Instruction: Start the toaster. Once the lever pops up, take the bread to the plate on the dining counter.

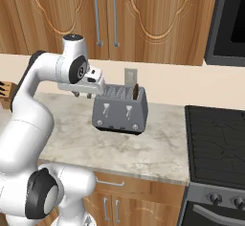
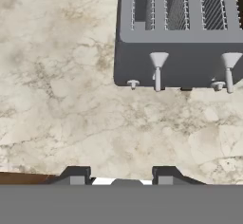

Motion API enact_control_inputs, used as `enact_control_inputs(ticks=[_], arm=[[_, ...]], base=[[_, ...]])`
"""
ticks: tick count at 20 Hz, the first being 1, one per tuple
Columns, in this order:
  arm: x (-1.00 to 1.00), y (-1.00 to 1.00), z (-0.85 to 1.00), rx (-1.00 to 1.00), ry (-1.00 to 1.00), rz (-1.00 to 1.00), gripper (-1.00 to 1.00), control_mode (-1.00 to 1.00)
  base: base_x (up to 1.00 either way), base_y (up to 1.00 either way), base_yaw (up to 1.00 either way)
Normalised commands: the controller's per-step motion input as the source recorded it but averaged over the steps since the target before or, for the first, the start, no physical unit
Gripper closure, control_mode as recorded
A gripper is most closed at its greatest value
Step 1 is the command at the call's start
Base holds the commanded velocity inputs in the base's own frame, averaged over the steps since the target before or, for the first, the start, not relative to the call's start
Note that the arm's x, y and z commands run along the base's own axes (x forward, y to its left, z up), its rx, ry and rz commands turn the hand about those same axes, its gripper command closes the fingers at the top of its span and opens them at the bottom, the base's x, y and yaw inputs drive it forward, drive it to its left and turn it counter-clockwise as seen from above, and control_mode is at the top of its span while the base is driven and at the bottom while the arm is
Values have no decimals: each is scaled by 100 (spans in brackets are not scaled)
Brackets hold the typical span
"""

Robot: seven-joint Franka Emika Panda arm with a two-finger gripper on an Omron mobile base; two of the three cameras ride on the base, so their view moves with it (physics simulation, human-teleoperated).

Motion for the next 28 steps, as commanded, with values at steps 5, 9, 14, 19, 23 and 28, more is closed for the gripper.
enact_control_inputs(ticks=[5, 9, 14, 19, 23, 28], arm=[[0, -30, 0, 0, 0, 0, -100, -100], [0, -64, -3, 1, 0, 0, -100, -100], [0, -58, -13, 0, 0, 0, -100, -100], [0, -49, -21, 1, 0, 0, -100, -100], [0, -49, -18, 0, 0, 0, -100, -100], [8, -33, -10, 0, 0, 0, -100, -100]], base=[[0, 0, 0], [0, 0, 0], [0, 0, 0], [0, 0, 0], [0, 0, 0], [0, 0, 0]])
